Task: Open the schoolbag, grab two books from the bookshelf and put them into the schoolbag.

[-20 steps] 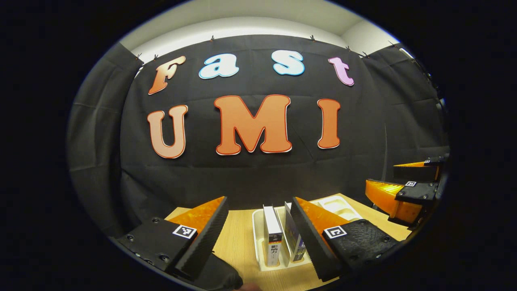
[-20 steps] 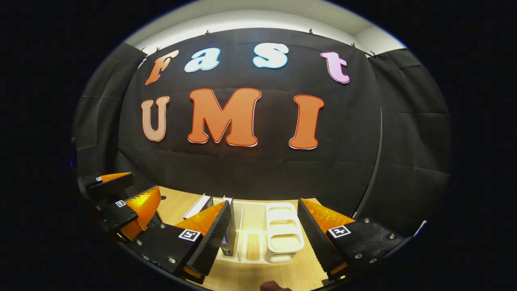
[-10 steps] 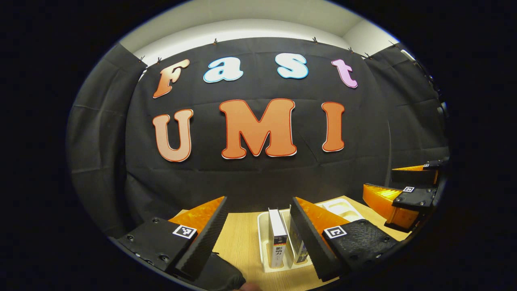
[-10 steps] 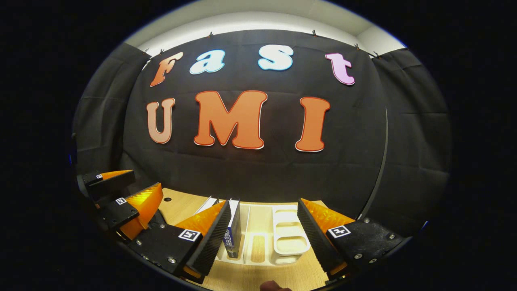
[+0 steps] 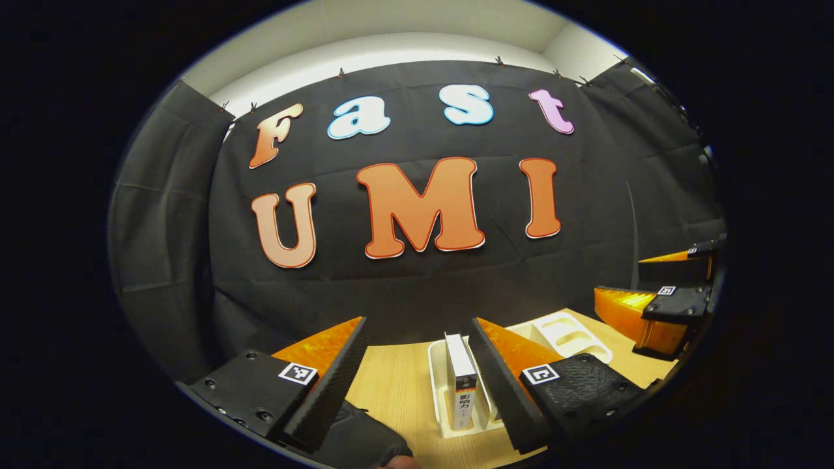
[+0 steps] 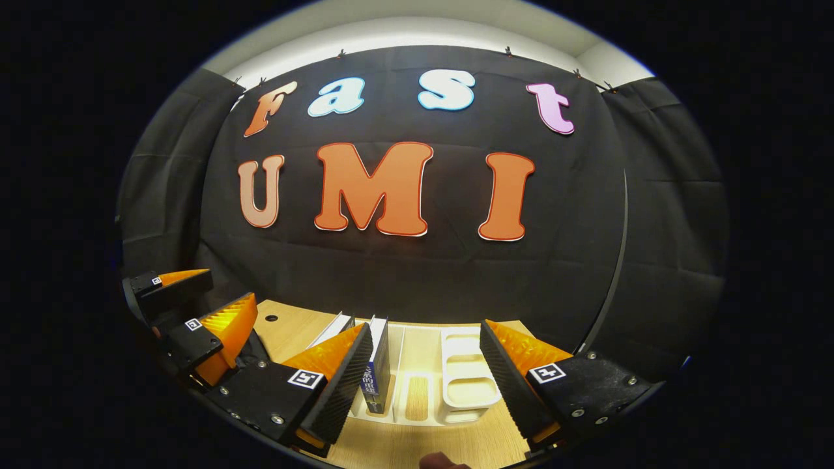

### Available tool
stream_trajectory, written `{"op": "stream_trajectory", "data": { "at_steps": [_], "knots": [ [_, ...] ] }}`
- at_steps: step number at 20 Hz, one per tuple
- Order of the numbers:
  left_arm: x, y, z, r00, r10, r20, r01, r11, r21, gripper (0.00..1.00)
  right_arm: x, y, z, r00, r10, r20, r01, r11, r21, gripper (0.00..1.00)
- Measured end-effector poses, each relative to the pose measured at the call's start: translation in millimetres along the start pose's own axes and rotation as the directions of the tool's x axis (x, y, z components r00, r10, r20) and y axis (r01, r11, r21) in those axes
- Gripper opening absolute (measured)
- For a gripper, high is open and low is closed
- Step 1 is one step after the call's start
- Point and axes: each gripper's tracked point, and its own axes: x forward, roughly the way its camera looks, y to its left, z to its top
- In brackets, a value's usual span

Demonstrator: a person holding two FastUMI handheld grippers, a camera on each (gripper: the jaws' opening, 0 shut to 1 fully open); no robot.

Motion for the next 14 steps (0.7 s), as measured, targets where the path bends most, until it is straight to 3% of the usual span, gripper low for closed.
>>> {"op": "stream_trajectory", "data": {
  "at_steps": [8,14],
  "knots": [
    [-9.8,3.0,-35.3,0.997,0.038,-0.06,-0.03,0.991,0.133,0.99,10.2,-14.1,1.3,1.0,-0.004,0.016,0.004,1.0,-0.004,0.98],
    [-22.9,8.9,-84.8,0.986,0.073,-0.15,-0.03,0.961,0.273,0.99,16.8,-19.9,0.0,0.999,0.023,0.023,-0.022,1.0,-0.018,0.98]
  ]
}}
